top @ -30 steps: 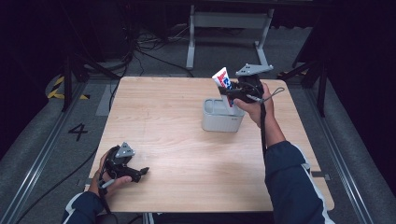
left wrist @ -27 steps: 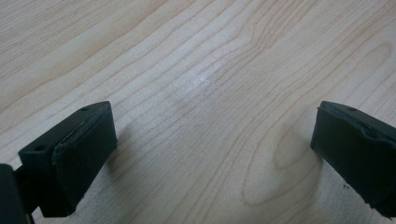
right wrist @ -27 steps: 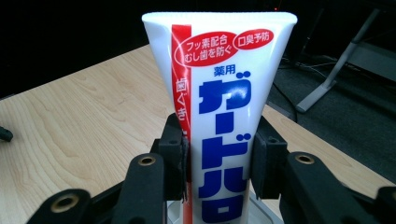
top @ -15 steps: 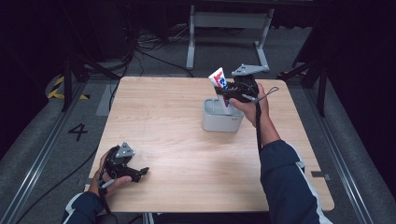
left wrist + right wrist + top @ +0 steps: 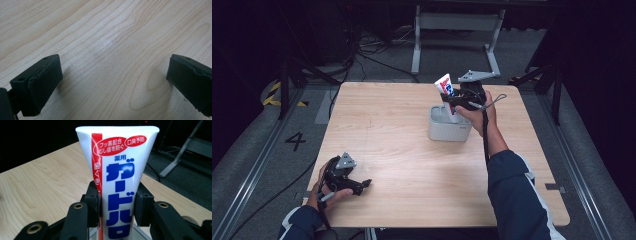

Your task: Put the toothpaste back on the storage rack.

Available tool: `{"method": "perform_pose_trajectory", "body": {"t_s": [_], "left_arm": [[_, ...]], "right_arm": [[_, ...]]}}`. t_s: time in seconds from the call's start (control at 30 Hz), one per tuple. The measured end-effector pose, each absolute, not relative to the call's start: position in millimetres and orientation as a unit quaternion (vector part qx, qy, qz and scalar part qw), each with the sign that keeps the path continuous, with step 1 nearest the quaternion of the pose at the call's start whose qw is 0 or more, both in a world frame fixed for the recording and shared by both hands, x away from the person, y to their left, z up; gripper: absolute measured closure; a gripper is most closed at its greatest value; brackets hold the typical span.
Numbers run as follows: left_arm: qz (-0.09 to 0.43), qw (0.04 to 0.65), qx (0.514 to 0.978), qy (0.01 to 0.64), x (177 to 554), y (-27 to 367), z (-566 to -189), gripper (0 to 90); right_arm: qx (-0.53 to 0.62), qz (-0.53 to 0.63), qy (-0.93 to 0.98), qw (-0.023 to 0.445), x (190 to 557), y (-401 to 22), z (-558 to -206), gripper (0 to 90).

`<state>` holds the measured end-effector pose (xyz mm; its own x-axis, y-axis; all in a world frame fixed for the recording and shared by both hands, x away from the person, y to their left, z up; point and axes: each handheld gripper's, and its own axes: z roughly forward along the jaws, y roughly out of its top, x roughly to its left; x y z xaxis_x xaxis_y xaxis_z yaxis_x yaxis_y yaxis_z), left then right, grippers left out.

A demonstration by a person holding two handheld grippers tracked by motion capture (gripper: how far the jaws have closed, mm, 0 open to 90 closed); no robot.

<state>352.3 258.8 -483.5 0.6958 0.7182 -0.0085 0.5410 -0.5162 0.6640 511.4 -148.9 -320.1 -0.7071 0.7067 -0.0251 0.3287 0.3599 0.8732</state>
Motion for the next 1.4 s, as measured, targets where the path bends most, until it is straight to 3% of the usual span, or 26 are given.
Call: {"method": "perform_pose_trajectory", "body": {"t_s": [1.4], "left_arm": [[0.135,0.329,0.861,0.365,353,259,-484,0.6]], "right_arm": [[0.324,0.432,0.817,0.202,502,-174,-360,61.4]]}}
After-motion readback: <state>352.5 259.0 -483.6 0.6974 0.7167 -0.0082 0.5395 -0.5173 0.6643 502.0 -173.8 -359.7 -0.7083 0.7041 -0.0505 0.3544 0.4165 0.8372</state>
